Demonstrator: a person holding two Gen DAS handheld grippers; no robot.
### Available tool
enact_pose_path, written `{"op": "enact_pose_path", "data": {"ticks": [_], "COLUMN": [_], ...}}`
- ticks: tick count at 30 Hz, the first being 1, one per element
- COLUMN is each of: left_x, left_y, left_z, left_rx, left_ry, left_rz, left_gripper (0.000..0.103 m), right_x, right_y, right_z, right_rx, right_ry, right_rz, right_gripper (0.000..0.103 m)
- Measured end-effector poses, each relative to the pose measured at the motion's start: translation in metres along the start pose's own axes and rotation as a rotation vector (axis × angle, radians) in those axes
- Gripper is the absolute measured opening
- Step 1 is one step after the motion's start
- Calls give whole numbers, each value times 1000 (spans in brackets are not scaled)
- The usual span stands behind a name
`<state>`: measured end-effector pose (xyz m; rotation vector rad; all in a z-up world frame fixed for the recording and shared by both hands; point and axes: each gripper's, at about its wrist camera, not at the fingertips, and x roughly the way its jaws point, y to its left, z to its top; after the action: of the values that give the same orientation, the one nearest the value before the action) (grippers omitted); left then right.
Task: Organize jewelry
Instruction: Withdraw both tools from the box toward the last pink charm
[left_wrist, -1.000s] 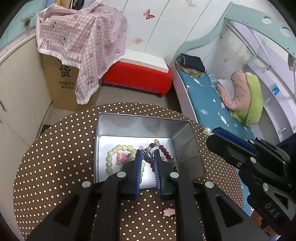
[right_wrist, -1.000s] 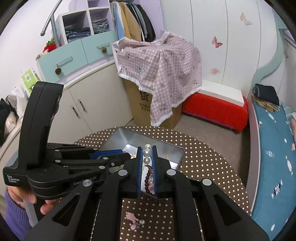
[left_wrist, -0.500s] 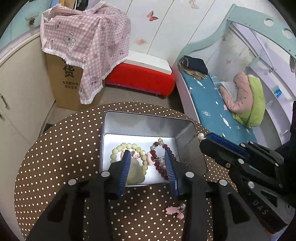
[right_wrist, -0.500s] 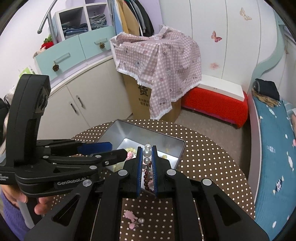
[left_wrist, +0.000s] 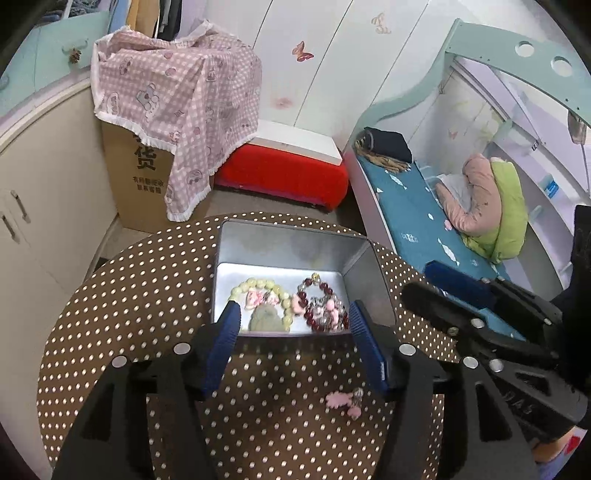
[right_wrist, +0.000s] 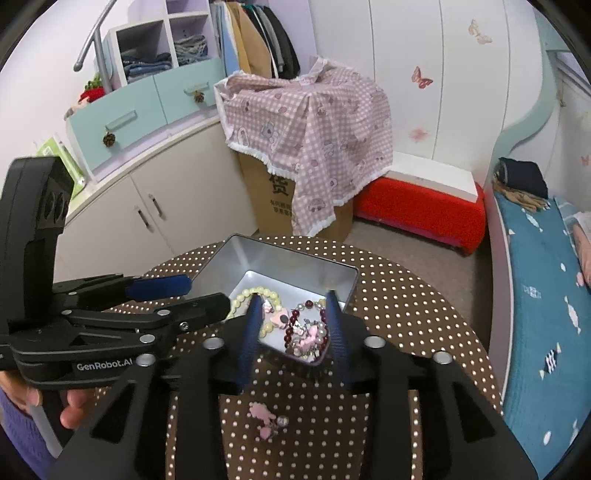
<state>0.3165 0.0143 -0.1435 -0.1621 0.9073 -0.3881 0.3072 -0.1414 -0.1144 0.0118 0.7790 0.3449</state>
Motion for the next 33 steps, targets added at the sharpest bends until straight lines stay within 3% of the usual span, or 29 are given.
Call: {"op": "enact_pose_path", "data": {"ticks": [8,17,28,31,33], "left_x": [-24,-21,-14,-11,-7], "left_y": [6,9,17,16,12], "left_z": [-35,-78,-96,-94,-93], "left_rx": [-22,-36,-55,-52,-51], "left_ry": [-42,-7,20,23,25], "left_rz": [47,75,98,93,87], "left_gripper": [59,59,59,59,59], "right_x": [-19,12,40,42,41], "right_y": [3,16,25,25,22], "right_z": [-50,-103,-110,-109,-109], "right_rx": [18,40,43,16,10], "right_ry": [19,131,159,157,160], "right_rz": [-18,-23,-27,-43,-28], "right_gripper": [39,39,38,17,16]}}
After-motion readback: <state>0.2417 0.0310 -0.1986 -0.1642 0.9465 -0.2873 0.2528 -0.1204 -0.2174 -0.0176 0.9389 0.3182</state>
